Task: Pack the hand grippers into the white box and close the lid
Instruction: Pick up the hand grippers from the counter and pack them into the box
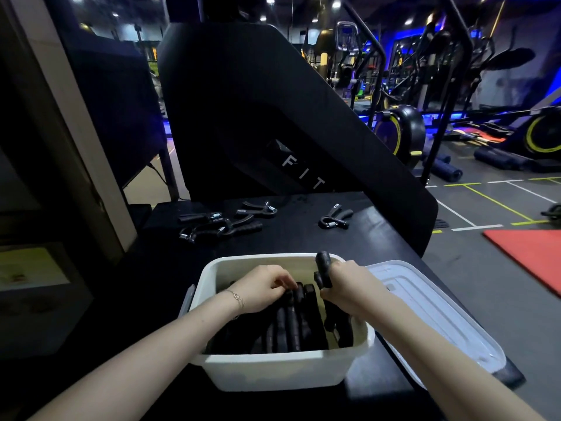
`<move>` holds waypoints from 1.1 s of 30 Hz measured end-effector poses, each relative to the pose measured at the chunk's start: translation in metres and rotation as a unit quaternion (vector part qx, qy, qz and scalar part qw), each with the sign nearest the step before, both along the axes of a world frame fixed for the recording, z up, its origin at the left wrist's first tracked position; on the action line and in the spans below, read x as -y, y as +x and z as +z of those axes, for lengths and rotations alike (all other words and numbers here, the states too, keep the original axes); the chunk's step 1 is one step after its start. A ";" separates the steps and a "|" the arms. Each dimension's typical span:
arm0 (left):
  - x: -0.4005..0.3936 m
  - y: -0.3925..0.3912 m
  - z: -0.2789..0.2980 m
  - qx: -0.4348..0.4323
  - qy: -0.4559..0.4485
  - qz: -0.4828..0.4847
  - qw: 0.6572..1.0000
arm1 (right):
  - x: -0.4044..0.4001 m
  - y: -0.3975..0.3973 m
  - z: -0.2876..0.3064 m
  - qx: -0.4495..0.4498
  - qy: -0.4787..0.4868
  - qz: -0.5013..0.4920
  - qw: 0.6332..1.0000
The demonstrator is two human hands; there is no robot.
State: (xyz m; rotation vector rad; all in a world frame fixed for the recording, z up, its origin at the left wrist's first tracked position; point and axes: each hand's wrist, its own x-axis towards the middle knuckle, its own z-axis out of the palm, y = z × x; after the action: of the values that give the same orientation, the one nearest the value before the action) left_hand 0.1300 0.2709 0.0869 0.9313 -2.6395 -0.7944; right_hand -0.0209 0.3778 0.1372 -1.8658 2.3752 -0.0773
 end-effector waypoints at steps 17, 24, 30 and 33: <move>0.009 -0.040 -0.029 0.131 -0.097 -0.043 0.986 | 0.016 0.006 -0.025 0.062 0.195 0.008 0.979; 0.009 -0.041 -0.030 0.046 -0.080 -0.052 0.994 | 0.019 0.009 -0.038 0.124 0.190 -0.055 0.972; 0.008 -0.045 -0.029 0.093 -0.104 -0.112 0.984 | 0.015 0.012 -0.034 0.155 0.221 -0.052 0.961; 0.008 -0.045 -0.031 0.100 -0.092 -0.114 0.984 | 0.016 0.010 -0.032 0.160 0.230 -0.043 0.959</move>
State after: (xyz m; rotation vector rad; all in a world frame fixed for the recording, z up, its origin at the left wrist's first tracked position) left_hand 0.0849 0.2630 0.0556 0.7016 -2.9727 -0.5120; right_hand -0.0110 0.3617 0.1049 -1.4144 2.0341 0.1425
